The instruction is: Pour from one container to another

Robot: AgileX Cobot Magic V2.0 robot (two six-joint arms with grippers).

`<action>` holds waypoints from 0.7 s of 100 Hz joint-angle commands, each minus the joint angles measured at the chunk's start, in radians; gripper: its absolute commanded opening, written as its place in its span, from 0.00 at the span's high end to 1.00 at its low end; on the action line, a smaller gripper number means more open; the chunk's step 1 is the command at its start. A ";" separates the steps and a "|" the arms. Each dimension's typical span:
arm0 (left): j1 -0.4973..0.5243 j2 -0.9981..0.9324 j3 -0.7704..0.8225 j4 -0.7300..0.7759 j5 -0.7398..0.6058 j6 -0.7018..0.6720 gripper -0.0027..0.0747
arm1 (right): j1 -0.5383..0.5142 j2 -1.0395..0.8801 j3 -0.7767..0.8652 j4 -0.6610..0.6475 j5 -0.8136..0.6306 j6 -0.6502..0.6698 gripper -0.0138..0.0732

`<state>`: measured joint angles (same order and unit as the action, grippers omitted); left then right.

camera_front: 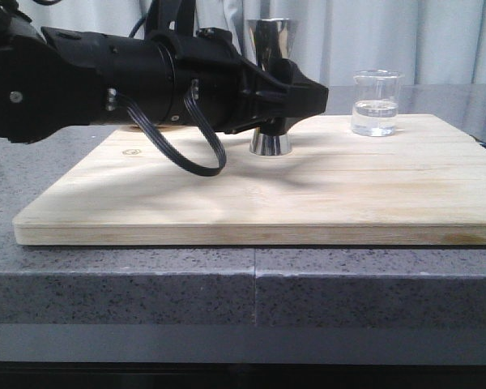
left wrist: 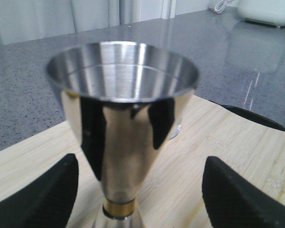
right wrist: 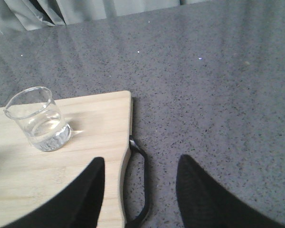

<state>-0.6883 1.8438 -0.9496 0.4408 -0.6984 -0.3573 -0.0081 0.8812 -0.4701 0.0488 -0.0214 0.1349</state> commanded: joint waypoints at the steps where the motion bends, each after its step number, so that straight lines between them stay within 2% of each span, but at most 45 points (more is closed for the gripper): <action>1: -0.008 -0.044 -0.030 -0.014 -0.079 -0.013 0.33 | 0.000 0.011 -0.036 -0.005 -0.088 -0.006 0.48; 21: -0.008 -0.044 -0.030 -0.014 -0.079 -0.011 0.33 | 0.000 0.017 -0.036 -0.005 -0.107 -0.006 0.48; 28: -0.008 -0.044 -0.030 -0.014 -0.079 -0.011 0.36 | 0.000 0.017 -0.036 -0.005 -0.108 -0.006 0.48; 52: -0.008 -0.044 -0.030 -0.014 -0.079 -0.011 0.59 | 0.000 0.017 -0.036 -0.005 -0.110 -0.006 0.48; 70: -0.008 -0.042 -0.020 -0.014 -0.063 -0.011 0.71 | 0.000 0.017 -0.036 -0.005 -0.114 -0.006 0.48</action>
<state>-0.6883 1.8438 -0.9496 0.4408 -0.6991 -0.3596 -0.0081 0.9037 -0.4708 0.0488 -0.0499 0.1349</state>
